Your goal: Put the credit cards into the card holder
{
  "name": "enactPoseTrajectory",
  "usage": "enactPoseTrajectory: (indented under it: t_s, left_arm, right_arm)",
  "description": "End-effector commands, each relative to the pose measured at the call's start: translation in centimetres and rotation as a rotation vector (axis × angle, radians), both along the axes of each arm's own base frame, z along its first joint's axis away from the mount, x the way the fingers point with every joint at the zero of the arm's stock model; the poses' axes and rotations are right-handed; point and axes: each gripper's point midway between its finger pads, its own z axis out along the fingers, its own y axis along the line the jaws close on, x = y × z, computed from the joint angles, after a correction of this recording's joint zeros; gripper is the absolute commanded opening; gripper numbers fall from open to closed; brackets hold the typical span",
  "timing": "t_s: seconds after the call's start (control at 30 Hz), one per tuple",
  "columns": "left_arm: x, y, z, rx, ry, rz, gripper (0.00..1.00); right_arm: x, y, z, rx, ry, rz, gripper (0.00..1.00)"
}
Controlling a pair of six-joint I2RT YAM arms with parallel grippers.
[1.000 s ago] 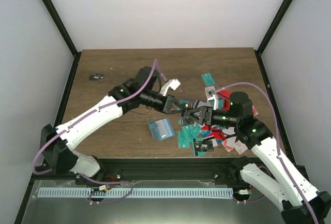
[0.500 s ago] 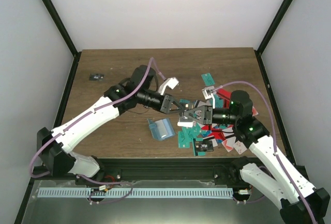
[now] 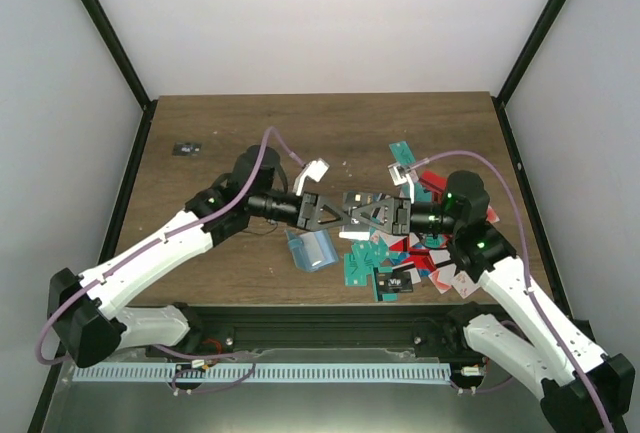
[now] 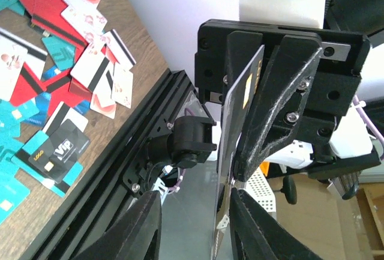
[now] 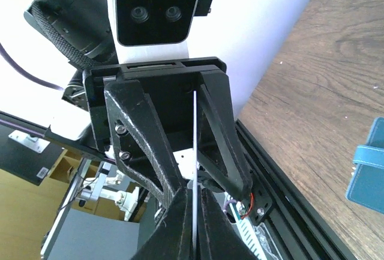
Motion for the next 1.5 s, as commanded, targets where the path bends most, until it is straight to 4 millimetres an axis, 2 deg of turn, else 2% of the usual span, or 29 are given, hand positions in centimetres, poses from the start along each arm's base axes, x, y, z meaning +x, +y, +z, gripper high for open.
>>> enactPoseTrajectory:
  t_s: [0.0,0.1,0.23,0.37,0.43,0.5,0.57,0.77,0.87,1.0,1.27,1.33,1.47]
  left_arm:
    - [-0.3,-0.3,2.4,-0.106,-0.023,-0.014,0.31]
    - [-0.1,-0.5,2.4,-0.118,-0.019,-0.011,0.25]
    - [0.2,-0.7,2.1,-0.113,-0.015,-0.002,0.06]
    - [0.6,-0.7,1.8,-0.099,-0.012,0.025,0.04]
    - [1.3,-0.2,0.6,-0.037,-0.002,0.077,0.04]
    - [2.3,0.8,-1.9,0.074,0.021,0.164,0.04]
    - [2.4,1.8,-4.4,0.163,0.059,0.207,0.04]
    - [2.6,5.6,-10.9,0.422,0.122,0.349,0.04]
    - [2.5,7.4,-13.1,0.526,0.14,0.396,0.04]
    - [2.1,9.0,-15.2,0.619,0.161,0.424,0.04]
    - [1.5,11.2,-19.0,0.77,0.172,0.431,0.04]
    - [1.6,11.8,-19.9,0.816,0.169,0.439,0.04]
    - [2.0,12.6,-20.8,0.878,0.168,0.454,0.04]
  right_arm:
    - [-0.8,0.3,1.6,0.046,-0.037,0.059,0.01]
    - [-0.9,0.4,1.5,0.05,-0.035,0.08,0.01]
    - [-1.1,0.5,1.3,0.052,-0.031,0.103,0.01]
    - [-0.9,0.6,0.8,0.047,-0.02,0.107,0.02]
    - [-0.2,0.7,0.0,0.015,0.001,0.076,0.22]
    - [1.4,0.7,-2.0,-0.067,0.038,0.011,0.43]
    - [2.6,0.8,-4.0,-0.136,0.074,-0.022,0.49]
    - [5.7,0.7,-9.7,-0.32,0.181,-0.102,0.5]
    - [7.0,0.5,-12.9,-0.414,0.241,-0.131,0.5]
    - [7.8,1.0,-15.2,-0.464,0.273,-0.114,0.5]
    - [9.1,3.2,-19.5,-0.617,0.289,-0.062,0.49]
    - [9.5,3.2,-21.1,-0.67,0.306,-0.065,0.5]
    - [9.6,3.6,-23.1,-0.716,0.331,-0.037,0.49]
